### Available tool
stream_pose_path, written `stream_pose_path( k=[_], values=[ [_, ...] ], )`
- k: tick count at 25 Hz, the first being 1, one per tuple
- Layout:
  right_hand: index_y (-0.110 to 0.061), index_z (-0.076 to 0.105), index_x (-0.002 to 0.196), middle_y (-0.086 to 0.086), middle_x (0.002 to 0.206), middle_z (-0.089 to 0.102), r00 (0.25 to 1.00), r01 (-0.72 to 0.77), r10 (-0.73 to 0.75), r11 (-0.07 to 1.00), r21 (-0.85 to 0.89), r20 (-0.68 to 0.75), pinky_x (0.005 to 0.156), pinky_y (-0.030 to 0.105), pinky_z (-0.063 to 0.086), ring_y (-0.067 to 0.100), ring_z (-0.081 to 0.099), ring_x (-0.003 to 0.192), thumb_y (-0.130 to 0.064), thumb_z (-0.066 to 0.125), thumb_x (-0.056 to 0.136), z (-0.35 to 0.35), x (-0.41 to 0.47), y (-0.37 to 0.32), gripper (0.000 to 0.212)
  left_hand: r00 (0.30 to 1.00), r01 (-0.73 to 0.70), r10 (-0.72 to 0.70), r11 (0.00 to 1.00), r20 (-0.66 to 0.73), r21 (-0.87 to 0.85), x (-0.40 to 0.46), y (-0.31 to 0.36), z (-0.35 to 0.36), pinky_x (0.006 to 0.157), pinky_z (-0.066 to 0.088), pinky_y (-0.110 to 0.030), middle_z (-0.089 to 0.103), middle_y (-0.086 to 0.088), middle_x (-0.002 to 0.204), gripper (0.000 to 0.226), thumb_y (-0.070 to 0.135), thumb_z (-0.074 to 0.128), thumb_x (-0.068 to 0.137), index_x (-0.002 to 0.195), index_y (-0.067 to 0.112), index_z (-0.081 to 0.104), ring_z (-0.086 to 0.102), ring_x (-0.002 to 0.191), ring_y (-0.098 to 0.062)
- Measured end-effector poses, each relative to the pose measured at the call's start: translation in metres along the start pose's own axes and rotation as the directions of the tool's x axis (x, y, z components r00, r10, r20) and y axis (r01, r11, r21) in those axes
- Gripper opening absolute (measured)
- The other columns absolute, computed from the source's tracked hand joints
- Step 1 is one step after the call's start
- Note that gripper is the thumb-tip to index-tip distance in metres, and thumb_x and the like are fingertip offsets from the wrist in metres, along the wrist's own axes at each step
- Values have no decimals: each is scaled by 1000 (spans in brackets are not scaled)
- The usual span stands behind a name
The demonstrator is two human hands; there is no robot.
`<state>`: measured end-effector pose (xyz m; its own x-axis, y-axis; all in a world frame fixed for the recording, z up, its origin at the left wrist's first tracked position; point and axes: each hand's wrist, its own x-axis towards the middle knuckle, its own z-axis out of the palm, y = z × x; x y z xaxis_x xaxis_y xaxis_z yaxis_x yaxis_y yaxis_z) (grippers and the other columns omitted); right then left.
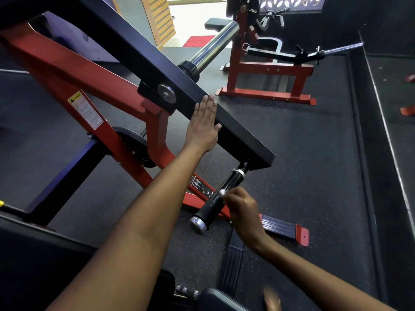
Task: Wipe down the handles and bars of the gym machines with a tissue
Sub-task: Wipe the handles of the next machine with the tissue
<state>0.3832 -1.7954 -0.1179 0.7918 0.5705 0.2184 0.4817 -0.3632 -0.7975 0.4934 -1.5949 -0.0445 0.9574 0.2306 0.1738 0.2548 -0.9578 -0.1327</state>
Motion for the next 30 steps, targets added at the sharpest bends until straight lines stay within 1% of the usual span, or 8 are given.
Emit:
stream_pose_path(
  k=[3,7,9,12,17,22,26,30],
  values=[
    [-4,64,110,9,106,60,968,221,-213,974,-47,129,80,21,50,16,59,94,-10,55,90,-13,14,-1,23,1000,-5,5,1000,-11,3,-1,-1,2,117,-14,-35,-16,-11,160,68,35,27,103,151,3,-9,-17,147,-24],
    [-3,67,98,9,101,57,987,-162,155,965,-208,-50,76,23,40,26,56,97,-10,50,93,-21,71,25,19,1000,-4,4,1000,-16,15,0,-1,1,117,-14,-35,-17,-10,160,68,38,25,104,151,4,-10,-17,147,-22],
    [-5,67,97,8,98,58,998,-19,40,944,-328,57,73,23,41,23,56,92,-15,53,93,-7,48,10,17,1000,-13,13,1000,-20,-4,0,-2,2,117,-15,-34,-17,-9,160,69,41,24,103,152,5,-9,-18,147,-21],
    [-8,67,108,8,106,62,947,239,-175,944,-227,270,81,27,49,20,58,96,-12,59,89,-8,25,-14,21,999,-22,21,999,-31,-35,-1,-2,5,116,-17,-33,-16,-10,160,71,45,25,103,152,5,-9,-18,147,-21],
    [-10,66,108,8,109,66,989,23,29,940,-341,148,88,29,48,22,62,102,-5,56,87,-23,85,26,23,999,-28,26,999,-35,-33,-1,-5,5,116,-16,-33,-16,-9,160,71,44,25,103,152,5,-9,-18,147,-20],
    [-12,61,118,6,116,62,833,363,-255,922,-137,492,91,23,45,16,61,104,-7,63,85,-3,43,-12,33,995,-15,21,998,-94,66,-3,-4,13,118,-13,-34,-12,-10,161,71,50,16,102,152,5,-9,-13,148,-23],
    [-14,62,114,5,117,61,951,90,11,947,-310,309,89,25,43,19,58,107,-6,52,91,-17,102,27,26,992,-50,59,995,-108,88,-3,-12,15,117,-15,-33,-3,-12,162,75,53,10,97,153,4,0,-5,149,-24],
    [-11,64,101,6,106,65,900,146,47,904,-401,434,84,28,45,21,61,100,-2,53,86,-7,95,16,20,991,-73,78,996,-104,55,-2,-15,15,117,-14,-33,-1,-11,162,74,52,15,98,153,5,2,-4,149,-24]
  ],
)
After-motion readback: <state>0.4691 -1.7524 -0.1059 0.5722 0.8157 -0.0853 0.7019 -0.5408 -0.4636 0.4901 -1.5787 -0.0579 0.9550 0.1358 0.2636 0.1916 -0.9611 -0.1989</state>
